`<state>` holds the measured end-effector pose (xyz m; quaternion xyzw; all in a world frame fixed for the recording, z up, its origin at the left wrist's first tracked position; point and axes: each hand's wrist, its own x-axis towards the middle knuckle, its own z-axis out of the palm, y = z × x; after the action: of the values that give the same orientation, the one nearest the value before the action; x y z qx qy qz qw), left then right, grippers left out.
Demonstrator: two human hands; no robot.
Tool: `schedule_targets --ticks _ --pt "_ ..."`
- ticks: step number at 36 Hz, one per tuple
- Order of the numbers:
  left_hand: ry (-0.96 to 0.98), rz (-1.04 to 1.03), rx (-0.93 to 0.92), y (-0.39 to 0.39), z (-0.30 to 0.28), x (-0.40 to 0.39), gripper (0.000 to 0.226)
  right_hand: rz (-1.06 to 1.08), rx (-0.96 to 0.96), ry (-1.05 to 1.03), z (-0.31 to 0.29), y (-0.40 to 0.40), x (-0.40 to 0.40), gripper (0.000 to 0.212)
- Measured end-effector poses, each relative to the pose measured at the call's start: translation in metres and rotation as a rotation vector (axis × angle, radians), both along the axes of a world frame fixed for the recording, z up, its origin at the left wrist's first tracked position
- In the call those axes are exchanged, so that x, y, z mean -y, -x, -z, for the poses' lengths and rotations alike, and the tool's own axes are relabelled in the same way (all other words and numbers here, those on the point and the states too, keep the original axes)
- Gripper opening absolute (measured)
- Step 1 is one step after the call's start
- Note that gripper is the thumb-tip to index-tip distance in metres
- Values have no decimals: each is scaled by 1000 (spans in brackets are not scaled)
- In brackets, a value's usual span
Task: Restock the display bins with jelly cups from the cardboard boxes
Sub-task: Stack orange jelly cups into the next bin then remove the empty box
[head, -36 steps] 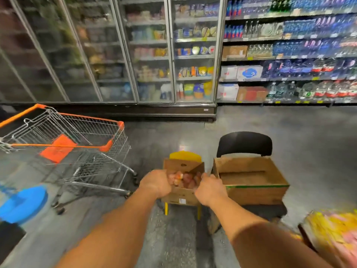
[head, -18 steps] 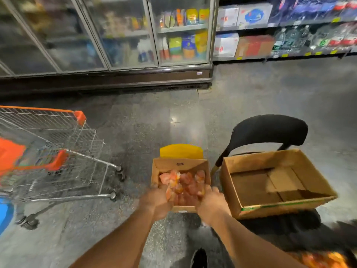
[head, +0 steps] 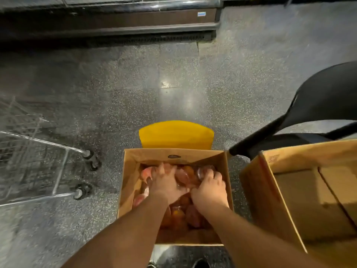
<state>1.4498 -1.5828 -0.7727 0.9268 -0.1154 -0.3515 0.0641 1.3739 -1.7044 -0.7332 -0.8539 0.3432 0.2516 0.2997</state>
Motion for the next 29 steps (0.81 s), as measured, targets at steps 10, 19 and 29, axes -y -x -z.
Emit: schedule_targets --ticks 10,19,29 --pt "33 -180 89 -11 97 30 50 326 82 13 100 -44 -1 113" --pt "8 -112 182 -14 112 25 45 105 -161 130 141 -59 9 52" --pt "88 -67 146 -5 99 16 78 161 35 -15 140 -44 14 37"
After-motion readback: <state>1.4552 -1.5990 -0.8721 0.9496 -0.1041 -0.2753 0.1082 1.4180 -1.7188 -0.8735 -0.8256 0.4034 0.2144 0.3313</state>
